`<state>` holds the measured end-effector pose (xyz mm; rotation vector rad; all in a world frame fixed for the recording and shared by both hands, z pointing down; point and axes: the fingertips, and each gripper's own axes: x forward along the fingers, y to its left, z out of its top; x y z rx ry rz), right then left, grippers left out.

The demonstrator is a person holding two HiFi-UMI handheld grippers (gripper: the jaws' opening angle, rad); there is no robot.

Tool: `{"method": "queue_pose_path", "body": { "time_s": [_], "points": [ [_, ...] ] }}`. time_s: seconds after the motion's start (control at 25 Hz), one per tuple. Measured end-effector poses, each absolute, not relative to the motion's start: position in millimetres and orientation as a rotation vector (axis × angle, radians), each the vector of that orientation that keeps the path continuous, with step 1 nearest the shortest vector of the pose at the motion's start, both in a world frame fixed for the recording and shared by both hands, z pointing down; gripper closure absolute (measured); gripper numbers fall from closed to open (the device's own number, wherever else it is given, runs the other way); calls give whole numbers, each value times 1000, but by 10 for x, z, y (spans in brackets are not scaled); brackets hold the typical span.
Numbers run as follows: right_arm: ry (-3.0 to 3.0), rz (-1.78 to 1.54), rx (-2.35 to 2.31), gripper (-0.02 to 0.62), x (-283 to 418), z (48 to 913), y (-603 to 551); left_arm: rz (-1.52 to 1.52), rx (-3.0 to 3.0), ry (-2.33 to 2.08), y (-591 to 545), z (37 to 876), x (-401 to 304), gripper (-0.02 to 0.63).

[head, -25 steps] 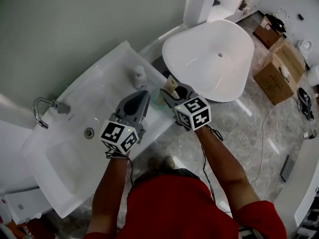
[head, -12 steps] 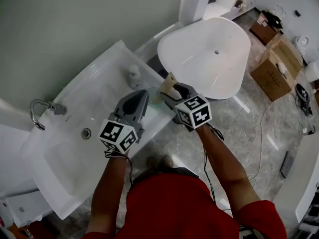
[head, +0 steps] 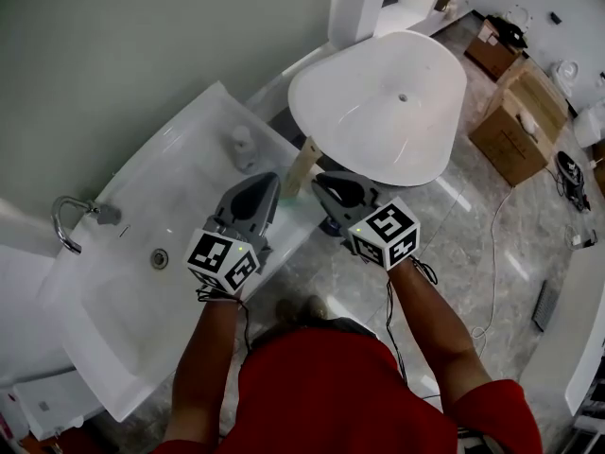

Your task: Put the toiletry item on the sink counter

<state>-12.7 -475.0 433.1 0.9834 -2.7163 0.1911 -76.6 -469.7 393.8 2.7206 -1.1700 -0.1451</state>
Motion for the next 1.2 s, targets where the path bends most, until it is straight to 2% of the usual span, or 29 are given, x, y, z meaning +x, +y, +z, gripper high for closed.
{"method": "queue_pose_path", "body": {
  "time_s": [0.48,1.2],
  "points": [
    [-2921,59,955,566,-322,3718,-4635,-169,2787,-1122,-4581,3742,-604,588],
    [-2923,8,940,567,-424,3644,-4519,-182,2807,-1128,-4511,3639,-656,588]
  ]
}}
